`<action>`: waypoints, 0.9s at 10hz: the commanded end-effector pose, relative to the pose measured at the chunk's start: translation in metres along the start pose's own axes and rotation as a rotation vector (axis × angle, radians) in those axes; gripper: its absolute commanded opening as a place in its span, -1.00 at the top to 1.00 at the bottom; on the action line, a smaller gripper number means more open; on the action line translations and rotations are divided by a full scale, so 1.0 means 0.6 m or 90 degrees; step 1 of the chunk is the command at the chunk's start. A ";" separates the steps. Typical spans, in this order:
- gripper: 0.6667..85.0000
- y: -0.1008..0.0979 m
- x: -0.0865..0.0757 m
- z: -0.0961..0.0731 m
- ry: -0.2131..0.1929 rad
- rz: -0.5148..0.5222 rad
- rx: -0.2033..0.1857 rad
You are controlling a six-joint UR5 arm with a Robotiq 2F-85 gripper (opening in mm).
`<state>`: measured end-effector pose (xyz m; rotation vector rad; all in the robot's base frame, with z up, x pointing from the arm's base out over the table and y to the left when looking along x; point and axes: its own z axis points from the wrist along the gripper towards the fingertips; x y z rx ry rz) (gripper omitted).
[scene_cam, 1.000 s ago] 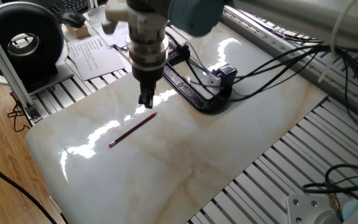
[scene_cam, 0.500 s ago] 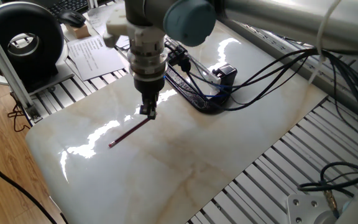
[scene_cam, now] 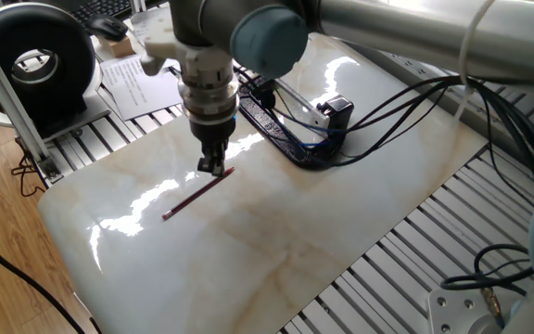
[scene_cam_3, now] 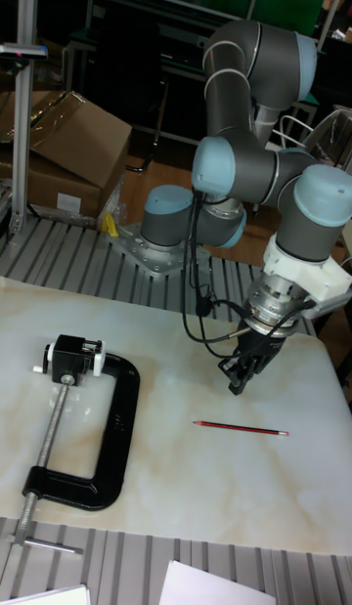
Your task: Insert the pencil into the pencil sharpener
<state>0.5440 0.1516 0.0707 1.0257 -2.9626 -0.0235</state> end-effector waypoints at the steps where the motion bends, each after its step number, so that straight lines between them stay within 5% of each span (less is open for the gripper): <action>1: 0.94 -0.023 0.017 -0.035 0.011 0.004 0.026; 2: 0.65 -0.023 0.026 -0.038 0.013 0.010 0.020; 5: 0.70 -0.030 0.024 -0.044 -0.001 0.026 0.027; 6: 0.23 -0.019 0.030 -0.044 0.009 0.057 0.012; 7: -0.80 0.000 0.019 -0.047 -0.012 0.060 -0.021; 8: -1.00 -0.003 0.017 -0.047 -0.019 0.052 -0.022; 9: -0.45 -0.029 0.018 -0.045 -0.027 0.032 0.014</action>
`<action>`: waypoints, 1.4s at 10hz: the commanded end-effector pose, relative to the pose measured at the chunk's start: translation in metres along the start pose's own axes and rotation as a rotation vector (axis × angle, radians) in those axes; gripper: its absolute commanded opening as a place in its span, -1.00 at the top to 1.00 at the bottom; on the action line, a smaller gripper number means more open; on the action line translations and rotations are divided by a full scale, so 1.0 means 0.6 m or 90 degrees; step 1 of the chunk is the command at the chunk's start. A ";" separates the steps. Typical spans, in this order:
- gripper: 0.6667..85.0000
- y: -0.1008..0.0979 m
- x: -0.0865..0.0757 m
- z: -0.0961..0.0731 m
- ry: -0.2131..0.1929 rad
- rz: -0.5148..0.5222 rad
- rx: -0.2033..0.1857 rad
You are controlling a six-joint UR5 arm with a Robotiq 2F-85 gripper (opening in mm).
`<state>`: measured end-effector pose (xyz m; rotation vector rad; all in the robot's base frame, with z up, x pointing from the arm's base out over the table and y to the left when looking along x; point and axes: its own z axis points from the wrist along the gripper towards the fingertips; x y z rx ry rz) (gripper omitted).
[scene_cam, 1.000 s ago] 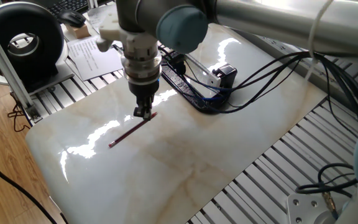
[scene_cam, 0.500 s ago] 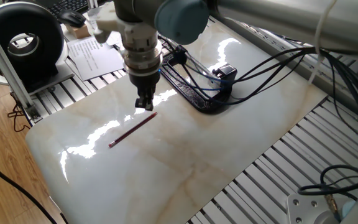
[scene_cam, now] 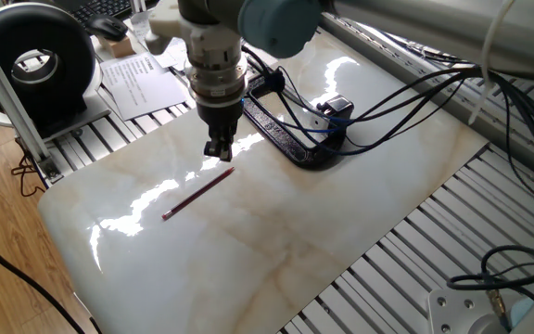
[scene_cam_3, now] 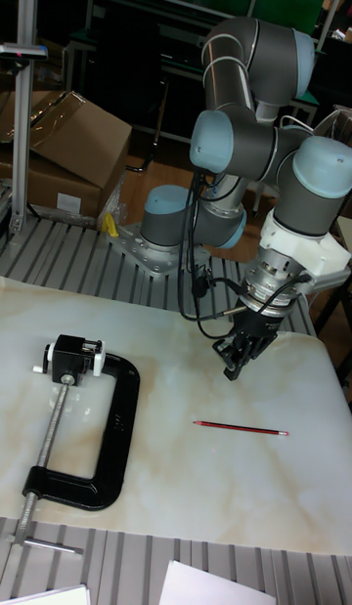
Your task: Insert the pencil into the pencil sharpener
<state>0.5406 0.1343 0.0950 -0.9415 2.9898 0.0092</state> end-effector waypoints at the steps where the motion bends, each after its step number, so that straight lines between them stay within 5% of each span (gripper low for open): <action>1: 0.89 -0.028 -0.001 -0.007 -0.012 0.001 0.033; 4: 0.97 -0.020 0.021 -0.008 0.022 0.044 0.024; 8: 0.97 -0.037 0.044 -0.017 0.044 0.037 0.052; 9: 0.97 -0.030 0.036 -0.016 0.034 0.031 0.041; 10: 0.97 -0.004 0.009 -0.015 -0.004 0.031 0.003; 11: 0.97 0.056 -0.014 -0.024 -0.030 0.053 -0.080; 13: 0.97 0.050 -0.001 -0.026 0.016 0.045 -0.060; 14: 0.97 0.043 -0.054 -0.030 -0.055 0.095 -0.050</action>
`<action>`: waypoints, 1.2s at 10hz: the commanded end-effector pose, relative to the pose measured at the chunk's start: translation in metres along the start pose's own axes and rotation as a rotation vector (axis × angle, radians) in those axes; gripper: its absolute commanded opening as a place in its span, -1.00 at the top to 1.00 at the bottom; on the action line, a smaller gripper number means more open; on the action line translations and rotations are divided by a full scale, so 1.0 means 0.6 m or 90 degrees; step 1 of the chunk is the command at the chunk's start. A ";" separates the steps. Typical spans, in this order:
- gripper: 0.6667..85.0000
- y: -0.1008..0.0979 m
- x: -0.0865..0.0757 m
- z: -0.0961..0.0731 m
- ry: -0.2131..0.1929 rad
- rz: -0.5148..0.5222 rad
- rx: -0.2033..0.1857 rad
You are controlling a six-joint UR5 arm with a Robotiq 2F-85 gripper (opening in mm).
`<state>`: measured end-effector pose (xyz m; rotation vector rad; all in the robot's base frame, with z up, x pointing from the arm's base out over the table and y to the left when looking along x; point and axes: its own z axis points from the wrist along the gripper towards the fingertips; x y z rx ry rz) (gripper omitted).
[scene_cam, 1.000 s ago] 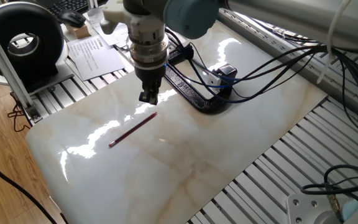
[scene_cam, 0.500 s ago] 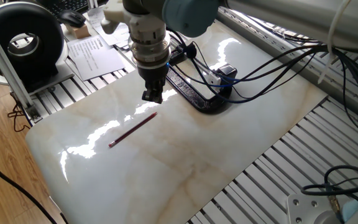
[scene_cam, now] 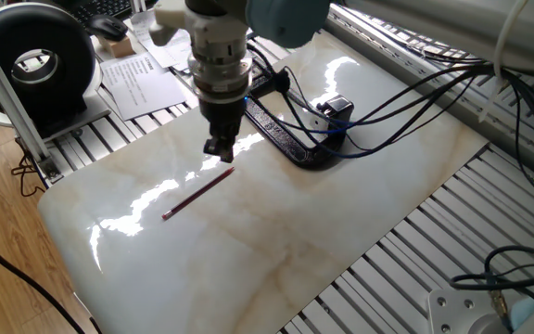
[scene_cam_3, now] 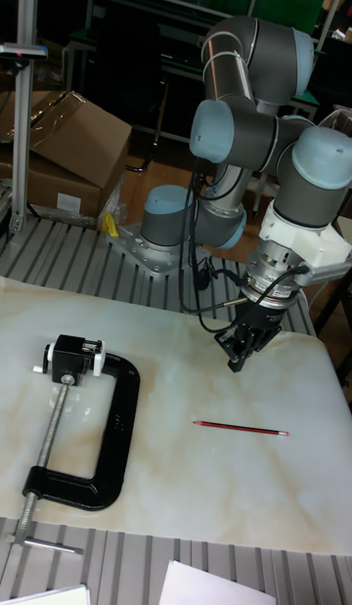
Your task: Insert the pencil into the pencil sharpener
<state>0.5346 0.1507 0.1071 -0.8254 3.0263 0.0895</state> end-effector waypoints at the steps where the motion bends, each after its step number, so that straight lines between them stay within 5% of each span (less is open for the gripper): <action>1: 0.97 0.015 -0.072 -0.021 -0.099 0.066 -0.012; 2: 0.97 0.019 -0.072 -0.026 -0.108 0.065 -0.014; 3: 0.97 0.031 -0.053 -0.021 -0.076 0.057 -0.030; 4: 0.97 0.037 -0.055 -0.020 -0.072 0.065 -0.038; 8: 0.94 0.039 -0.064 -0.025 -0.082 0.061 -0.036; 10: 0.72 0.045 -0.067 -0.028 -0.084 0.052 -0.041; 11: 0.97 0.042 -0.063 -0.025 -0.075 0.053 -0.036; 12: 0.97 0.056 -0.067 -0.024 -0.082 0.058 -0.063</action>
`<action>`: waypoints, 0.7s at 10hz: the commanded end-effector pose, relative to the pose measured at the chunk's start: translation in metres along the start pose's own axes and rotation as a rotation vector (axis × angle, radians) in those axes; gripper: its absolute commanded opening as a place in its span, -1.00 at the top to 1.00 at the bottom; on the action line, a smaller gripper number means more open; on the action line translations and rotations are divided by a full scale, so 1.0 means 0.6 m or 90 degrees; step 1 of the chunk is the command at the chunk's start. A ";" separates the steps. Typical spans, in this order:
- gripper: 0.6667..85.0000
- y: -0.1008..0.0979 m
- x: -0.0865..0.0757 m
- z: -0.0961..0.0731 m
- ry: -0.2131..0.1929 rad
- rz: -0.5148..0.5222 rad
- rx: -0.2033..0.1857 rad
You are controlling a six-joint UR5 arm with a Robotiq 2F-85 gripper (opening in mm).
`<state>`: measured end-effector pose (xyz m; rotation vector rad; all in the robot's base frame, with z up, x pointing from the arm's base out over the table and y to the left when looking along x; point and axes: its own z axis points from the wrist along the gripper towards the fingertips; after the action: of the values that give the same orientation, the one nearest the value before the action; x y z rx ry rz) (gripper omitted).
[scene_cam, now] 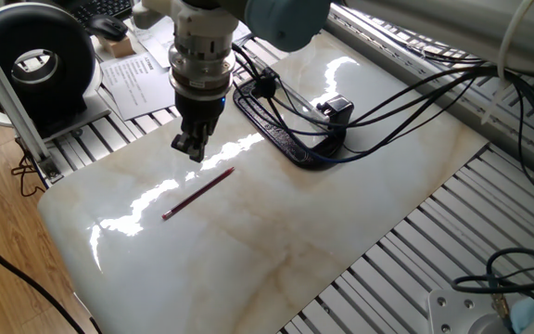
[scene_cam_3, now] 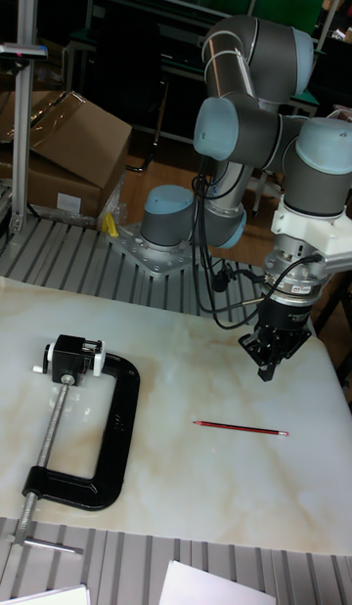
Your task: Insert the pencil into the pencil sharpener
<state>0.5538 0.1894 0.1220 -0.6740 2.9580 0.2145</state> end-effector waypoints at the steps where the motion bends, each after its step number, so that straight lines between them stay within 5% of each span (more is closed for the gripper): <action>1: 0.97 0.018 -0.007 -0.001 -0.008 0.006 -0.032; 3: 0.79 0.000 -0.002 -0.001 0.001 -0.007 -0.003; 4: -0.24 -0.003 0.003 -0.006 0.008 -0.062 0.005; 5: -1.00 0.010 -0.004 -0.009 -0.007 -0.053 -0.014; 7: -0.98 0.010 -0.007 -0.008 -0.010 -0.046 -0.014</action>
<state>0.5532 0.1919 0.1246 -0.7657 2.9296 0.2218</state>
